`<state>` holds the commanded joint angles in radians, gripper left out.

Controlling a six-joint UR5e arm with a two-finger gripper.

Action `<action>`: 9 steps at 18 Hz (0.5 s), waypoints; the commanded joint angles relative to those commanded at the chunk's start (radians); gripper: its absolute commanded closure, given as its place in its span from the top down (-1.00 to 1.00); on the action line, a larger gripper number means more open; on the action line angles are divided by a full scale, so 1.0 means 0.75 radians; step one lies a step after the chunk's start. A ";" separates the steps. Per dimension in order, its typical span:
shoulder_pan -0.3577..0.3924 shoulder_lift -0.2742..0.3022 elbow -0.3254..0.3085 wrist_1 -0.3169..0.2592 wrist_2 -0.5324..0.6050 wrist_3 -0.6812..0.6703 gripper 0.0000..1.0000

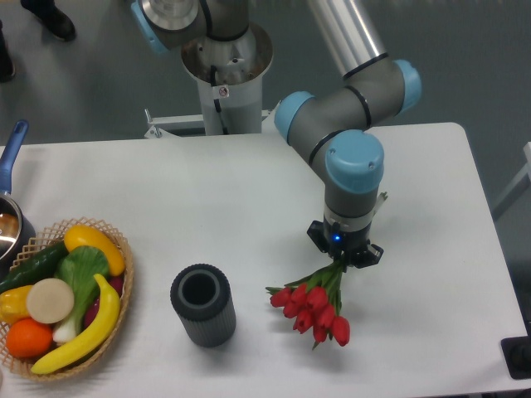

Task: Pick up the flowers from the table
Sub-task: 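Lift the gripped tulip bunch up off the table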

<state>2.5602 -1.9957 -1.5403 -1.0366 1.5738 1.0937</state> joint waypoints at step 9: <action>0.061 0.045 0.096 -0.164 0.010 0.076 -0.99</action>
<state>2.6062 -1.9620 -1.4680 -1.1597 1.5815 1.1504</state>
